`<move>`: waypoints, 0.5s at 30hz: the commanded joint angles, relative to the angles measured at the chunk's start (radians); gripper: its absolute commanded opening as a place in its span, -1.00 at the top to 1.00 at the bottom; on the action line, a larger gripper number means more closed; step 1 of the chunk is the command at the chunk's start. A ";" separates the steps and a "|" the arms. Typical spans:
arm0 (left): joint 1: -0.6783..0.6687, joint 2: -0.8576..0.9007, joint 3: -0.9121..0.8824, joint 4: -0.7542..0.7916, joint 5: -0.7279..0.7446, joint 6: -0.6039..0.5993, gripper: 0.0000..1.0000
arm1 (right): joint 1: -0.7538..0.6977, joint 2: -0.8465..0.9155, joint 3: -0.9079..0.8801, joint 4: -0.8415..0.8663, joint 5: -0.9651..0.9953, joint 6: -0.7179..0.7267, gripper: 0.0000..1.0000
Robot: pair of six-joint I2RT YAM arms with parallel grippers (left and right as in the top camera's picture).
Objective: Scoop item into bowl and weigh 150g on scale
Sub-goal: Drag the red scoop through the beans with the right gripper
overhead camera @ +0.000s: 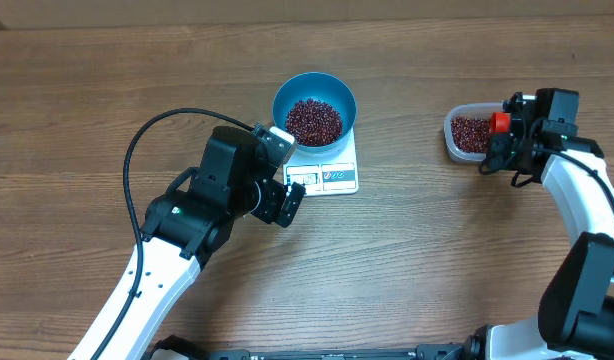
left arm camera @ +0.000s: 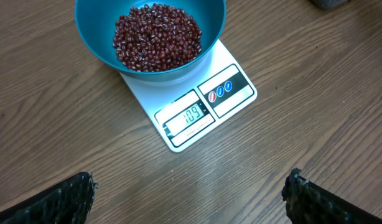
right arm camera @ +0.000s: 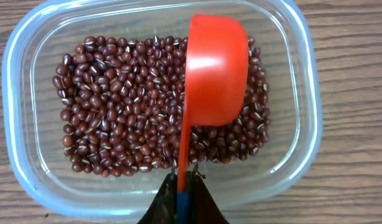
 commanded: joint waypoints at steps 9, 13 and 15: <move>0.002 0.005 0.000 0.003 0.007 -0.010 -0.99 | -0.005 0.043 0.003 -0.038 -0.109 0.000 0.93; 0.002 0.005 0.000 0.003 0.007 -0.010 -0.99 | -0.005 0.043 0.003 -0.060 -0.165 -0.003 0.92; 0.002 0.005 0.000 0.003 0.007 -0.010 -0.99 | -0.005 0.043 0.003 -0.073 -0.197 -0.004 0.93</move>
